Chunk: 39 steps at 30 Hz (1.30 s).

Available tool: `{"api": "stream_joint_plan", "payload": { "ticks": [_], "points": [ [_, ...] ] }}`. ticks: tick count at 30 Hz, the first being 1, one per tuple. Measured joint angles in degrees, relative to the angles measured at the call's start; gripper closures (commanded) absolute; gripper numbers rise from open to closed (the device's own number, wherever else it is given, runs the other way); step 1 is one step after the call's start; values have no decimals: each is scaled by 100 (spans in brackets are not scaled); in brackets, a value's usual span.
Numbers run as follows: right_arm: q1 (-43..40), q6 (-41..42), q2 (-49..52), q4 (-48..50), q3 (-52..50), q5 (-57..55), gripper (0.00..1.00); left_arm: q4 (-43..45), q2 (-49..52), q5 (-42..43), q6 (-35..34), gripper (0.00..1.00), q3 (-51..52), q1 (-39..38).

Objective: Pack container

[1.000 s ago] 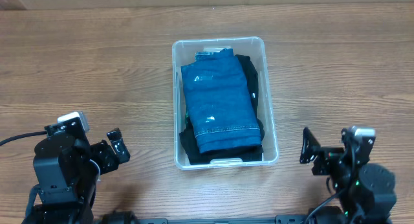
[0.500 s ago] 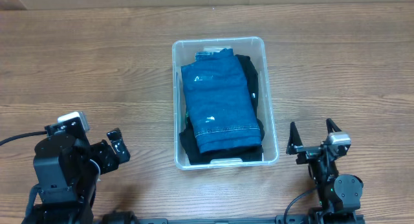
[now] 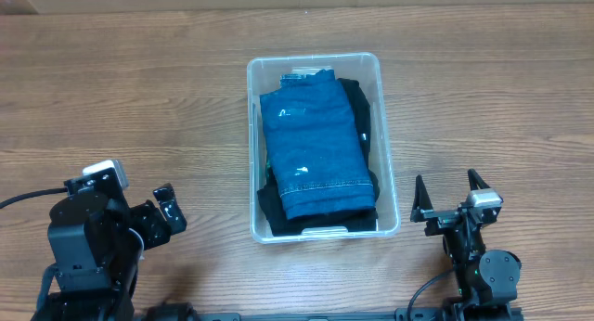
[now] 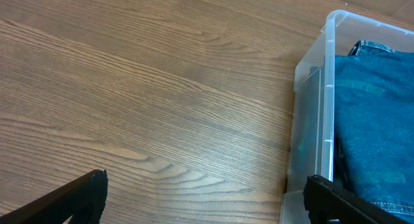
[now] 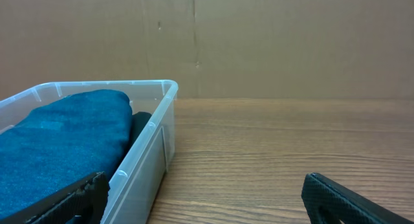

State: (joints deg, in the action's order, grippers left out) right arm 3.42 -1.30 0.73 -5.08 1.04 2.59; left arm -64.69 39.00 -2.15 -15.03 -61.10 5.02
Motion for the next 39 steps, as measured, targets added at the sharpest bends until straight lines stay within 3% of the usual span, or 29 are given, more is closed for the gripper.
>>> {"api": "stream_joint_plan", "payload": {
  "ticks": [10, 15, 19, 22, 24, 30, 34, 39],
  "points": [
    [0, -2, 0, 0, 0, -2, 0, -7, -24, -2, 0, 0, 9, 0],
    [0, -4, -4, 9, 0, -2, 0, 566, -1193, -26, 0, 0, 1071, -2],
    [-2, -4, -11, 0, 0, 2, 0, 1869, -2677, -22, -2, 0, 2885, -15],
    [0, -2, -11, 2, 0, 0, 0, 2837, -3386, -24, -2, 0, 3574, -15],
    [0, -4, -11, 2, 0, 0, 0, 3512, -3674, -22, 0, 0, 3967, -15],
    [0, -2, -9, 7, 0, 0, 0, 6738, -3823, 22, 308, 0, 5678, -55],
    [-2, -4, -11, 4, 0, 0, 0, 6026, -3825, 35, 455, 0, 6065, -101],
    [0, -2, -11, 2, 0, 0, 0, 6028, -3825, 42, 474, 0, 6065, -129]
  ]
}}
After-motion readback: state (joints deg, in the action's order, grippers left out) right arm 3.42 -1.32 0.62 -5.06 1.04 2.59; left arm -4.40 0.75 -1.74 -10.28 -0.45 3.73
